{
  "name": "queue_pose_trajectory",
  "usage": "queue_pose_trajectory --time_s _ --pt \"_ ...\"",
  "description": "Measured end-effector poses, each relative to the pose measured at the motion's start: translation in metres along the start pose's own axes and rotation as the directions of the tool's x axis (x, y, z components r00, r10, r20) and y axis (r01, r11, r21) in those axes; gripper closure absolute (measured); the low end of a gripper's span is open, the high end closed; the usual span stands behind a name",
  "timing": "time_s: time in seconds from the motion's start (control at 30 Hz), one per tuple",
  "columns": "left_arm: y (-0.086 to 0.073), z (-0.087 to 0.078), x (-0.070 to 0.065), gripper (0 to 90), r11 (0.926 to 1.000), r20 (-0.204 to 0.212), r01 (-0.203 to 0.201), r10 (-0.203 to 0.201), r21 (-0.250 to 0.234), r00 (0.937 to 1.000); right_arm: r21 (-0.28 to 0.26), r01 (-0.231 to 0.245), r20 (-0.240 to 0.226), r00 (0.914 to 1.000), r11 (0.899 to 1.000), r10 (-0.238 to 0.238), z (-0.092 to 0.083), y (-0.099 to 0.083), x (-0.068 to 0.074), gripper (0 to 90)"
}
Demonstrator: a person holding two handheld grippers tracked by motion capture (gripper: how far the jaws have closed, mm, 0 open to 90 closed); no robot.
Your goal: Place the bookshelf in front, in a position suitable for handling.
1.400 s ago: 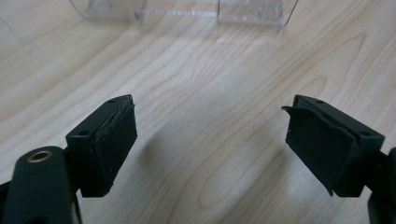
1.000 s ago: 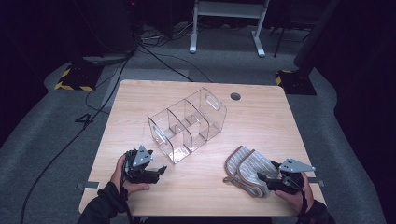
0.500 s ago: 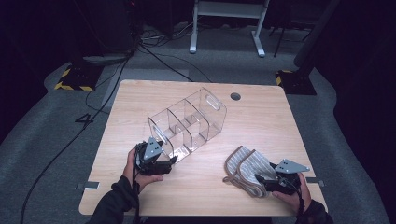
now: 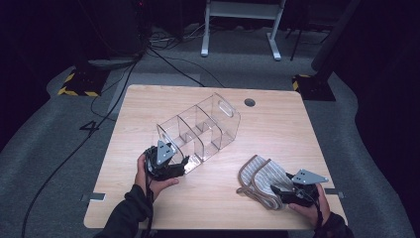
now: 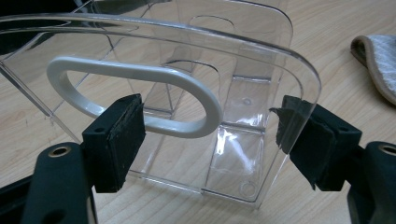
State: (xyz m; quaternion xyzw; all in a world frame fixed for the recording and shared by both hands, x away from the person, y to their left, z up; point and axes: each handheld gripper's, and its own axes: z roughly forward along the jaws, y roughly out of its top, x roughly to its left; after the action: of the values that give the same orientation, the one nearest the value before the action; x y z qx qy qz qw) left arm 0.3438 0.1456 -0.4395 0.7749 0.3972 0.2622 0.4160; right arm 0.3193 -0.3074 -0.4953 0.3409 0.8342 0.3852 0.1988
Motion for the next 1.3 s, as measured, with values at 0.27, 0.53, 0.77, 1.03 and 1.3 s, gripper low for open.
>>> queue_pose_trajectory --time_s 0.27,0.53,0.77,1.03,1.3 --pt "0.002 0.006 -0.003 23.4 1.0 -0.035 0.009 -0.009 0.002 0.9993 -0.001 -0.004 -0.002 1.0 1.0 0.004 0.0 0.0 0.0 31.7" --pt "0.004 0.014 -0.009 24.2 0.9995 -0.072 0.029 -0.028 0.011 0.997 0.001 0.001 0.0 1.0 1.0 -0.001 0.0 0.0 0.001 31.7" --pt "0.005 0.012 -0.012 28.9 0.9992 -0.039 0.025 -0.026 -0.03 0.9989 0.0 -0.002 -0.001 1.0 1.0 0.002 0.0 0.0 0.001 31.8" --pt "0.005 0.014 -0.011 30.6 0.9987 -0.06 0.051 -0.051 -0.003 0.9969 0.0 -0.002 -0.002 1.0 1.0 0.002 0.0 0.0 0.0 31.7" --pt "0.004 0.015 -0.011 28.6 0.9992 -0.06 0.04 -0.04 0.001 0.9974 0.001 0.0 0.0 1.0 1.0 0.0 0.0 0.0 0.0 31.7"
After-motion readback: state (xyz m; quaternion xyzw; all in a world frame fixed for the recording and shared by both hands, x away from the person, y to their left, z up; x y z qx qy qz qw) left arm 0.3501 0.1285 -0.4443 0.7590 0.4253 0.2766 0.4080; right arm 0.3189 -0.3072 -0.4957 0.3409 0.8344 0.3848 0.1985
